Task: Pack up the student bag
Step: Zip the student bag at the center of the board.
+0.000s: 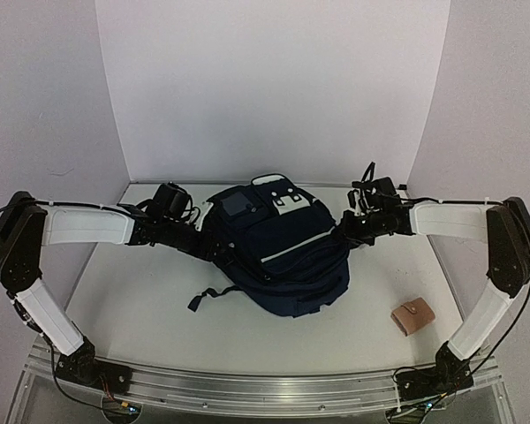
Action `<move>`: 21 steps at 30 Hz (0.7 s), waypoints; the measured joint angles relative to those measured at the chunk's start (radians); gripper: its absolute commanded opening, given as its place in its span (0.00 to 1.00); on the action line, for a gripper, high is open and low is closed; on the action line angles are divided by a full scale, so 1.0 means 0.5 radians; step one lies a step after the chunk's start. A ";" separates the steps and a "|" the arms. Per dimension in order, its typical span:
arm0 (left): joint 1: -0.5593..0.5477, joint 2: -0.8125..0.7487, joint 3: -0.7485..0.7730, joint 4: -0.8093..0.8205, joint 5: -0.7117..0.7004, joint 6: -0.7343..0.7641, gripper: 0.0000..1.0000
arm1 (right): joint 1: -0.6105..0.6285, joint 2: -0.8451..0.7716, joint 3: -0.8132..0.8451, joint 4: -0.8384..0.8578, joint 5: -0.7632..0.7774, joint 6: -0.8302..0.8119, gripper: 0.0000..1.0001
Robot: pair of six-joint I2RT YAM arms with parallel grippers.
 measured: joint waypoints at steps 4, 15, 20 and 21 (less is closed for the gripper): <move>0.006 0.087 0.095 0.002 0.040 0.060 0.48 | -0.021 0.054 0.044 0.008 -0.046 -0.054 0.00; 0.102 0.194 0.186 0.001 0.053 0.218 0.45 | -0.032 0.062 0.047 0.014 -0.120 -0.085 0.00; 0.137 0.275 0.207 -0.002 0.154 0.274 0.36 | -0.036 0.062 0.047 0.015 -0.137 -0.091 0.00; 0.139 0.290 0.207 -0.003 0.185 0.280 0.35 | -0.036 0.062 0.047 0.015 -0.140 -0.092 0.00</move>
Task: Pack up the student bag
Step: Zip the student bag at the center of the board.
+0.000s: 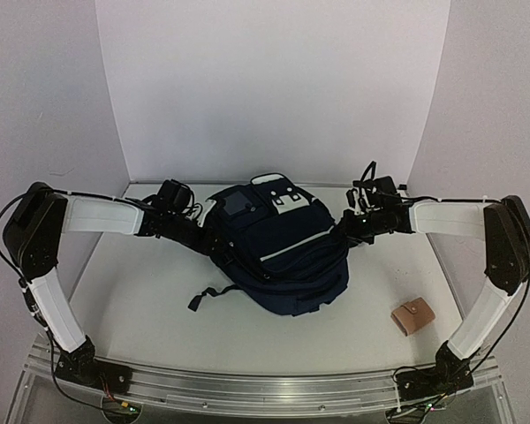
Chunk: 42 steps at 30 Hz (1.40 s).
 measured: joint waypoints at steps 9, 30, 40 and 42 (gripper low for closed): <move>0.009 0.086 0.051 -0.036 0.205 0.042 0.12 | -0.004 0.014 0.001 0.002 -0.019 -0.002 0.00; -0.105 0.087 0.064 -0.150 0.240 -0.065 0.00 | -0.008 0.044 0.024 0.002 -0.016 0.014 0.00; -0.428 0.081 0.158 -0.333 0.117 -0.150 0.00 | -0.007 0.072 0.041 0.034 0.050 0.100 0.00; -0.470 0.081 0.174 -0.334 0.113 -0.202 0.00 | -0.007 0.080 0.041 0.044 0.056 0.116 0.00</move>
